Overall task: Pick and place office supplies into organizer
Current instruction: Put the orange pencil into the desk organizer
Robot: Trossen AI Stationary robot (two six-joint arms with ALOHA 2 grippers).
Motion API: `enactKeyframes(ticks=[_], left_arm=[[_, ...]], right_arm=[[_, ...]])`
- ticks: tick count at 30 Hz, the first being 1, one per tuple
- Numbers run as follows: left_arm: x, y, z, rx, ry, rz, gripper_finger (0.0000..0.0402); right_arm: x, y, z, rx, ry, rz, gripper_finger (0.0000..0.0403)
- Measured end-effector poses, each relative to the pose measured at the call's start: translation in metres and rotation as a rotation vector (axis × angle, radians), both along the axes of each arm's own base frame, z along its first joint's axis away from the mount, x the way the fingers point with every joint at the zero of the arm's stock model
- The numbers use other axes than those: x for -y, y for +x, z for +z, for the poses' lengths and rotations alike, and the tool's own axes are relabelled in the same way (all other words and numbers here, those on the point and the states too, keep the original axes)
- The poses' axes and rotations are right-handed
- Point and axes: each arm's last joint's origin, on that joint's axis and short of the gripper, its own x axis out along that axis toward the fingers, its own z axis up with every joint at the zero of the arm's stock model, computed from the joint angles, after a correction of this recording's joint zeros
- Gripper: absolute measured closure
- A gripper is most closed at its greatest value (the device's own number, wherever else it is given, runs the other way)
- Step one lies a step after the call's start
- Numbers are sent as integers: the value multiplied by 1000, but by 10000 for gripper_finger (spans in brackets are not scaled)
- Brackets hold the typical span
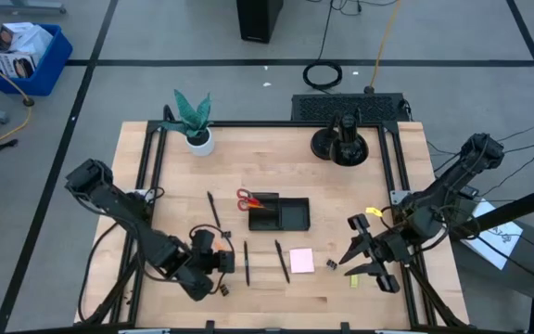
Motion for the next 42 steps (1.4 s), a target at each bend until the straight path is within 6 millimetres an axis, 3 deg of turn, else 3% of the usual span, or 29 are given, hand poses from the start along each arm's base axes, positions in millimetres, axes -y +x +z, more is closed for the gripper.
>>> enactKeyframes(ticks=[18,29,42], left_arm=[[-15,-17,-9,-228,-65,222,275],[-24,-2,-26,-264,-59,295,275],[-26,19,-22,-153,-113,225,275]], right_arm=[[0,0,-1,-11,-10,0,291],[0,0,-1,-11,-8,0,291],[0,0,-3,-27,-23,0,291]])
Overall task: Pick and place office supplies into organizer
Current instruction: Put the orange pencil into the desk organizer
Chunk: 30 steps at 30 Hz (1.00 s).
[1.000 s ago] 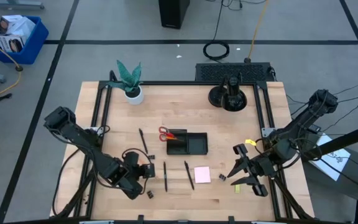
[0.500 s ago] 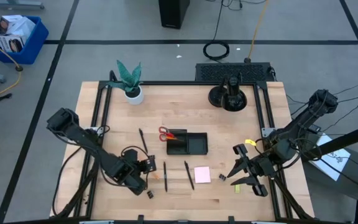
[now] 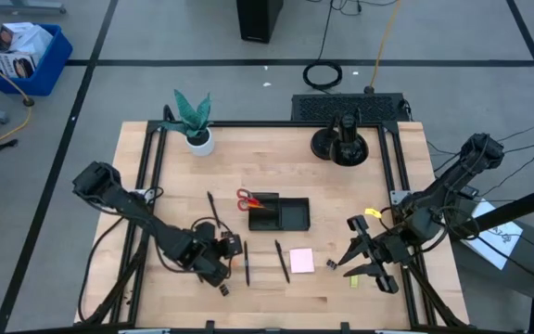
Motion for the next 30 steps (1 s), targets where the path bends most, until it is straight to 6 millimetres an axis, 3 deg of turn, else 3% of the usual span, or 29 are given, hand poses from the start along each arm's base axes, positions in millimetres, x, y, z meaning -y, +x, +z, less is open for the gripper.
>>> enactKeyframes(ticks=[9,21,30], left_arm=[[-1,5,2,18,52,-123,275],[-5,-1,0,25,-15,158,275],[-10,-11,-4,-110,-139,363,275]], right_arm=[[0,0,1,5,5,0,291],[0,0,1,-32,74,15,291],[0,0,1,-32,74,15,291]])
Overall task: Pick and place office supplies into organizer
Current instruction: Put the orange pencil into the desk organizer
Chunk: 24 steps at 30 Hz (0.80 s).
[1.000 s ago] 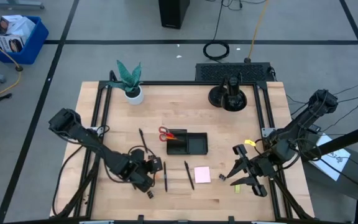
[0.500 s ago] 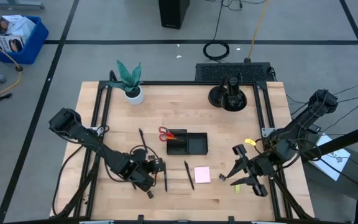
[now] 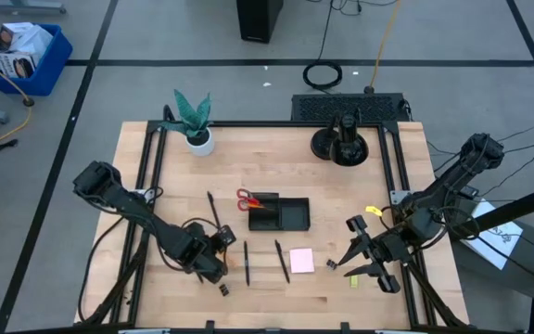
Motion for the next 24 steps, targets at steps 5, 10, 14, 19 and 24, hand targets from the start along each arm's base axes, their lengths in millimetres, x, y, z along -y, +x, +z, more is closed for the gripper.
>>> enactKeyframes(ticks=[5,10,14,19,24], left_arm=[[-10,7,-3,-4,0,54,275],[-16,15,-16,-95,-74,82,275],[-12,14,-27,-156,-94,96,275],[-8,11,-30,-180,-79,111,275],[-7,9,-30,-179,-75,116,275]], right_arm=[[0,0,0,0,0,0,291],[0,0,0,0,0,0,291],[0,0,0,0,0,0,291],[0,0,0,0,0,0,291],[0,0,0,0,0,1,291]])
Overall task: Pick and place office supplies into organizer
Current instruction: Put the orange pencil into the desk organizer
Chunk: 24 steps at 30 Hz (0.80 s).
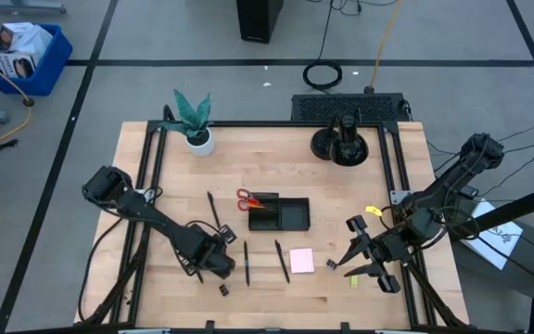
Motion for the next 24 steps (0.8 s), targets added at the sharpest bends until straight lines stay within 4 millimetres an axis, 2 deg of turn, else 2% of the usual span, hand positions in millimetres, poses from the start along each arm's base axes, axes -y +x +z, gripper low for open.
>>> enactKeyframes(ticks=[15,24], left_arm=[[-12,5,0,-8,16,47,275],[-12,5,0,-11,14,31,275]], right_arm=[[0,0,0,0,0,0,291],[0,0,0,0,0,0,291]])
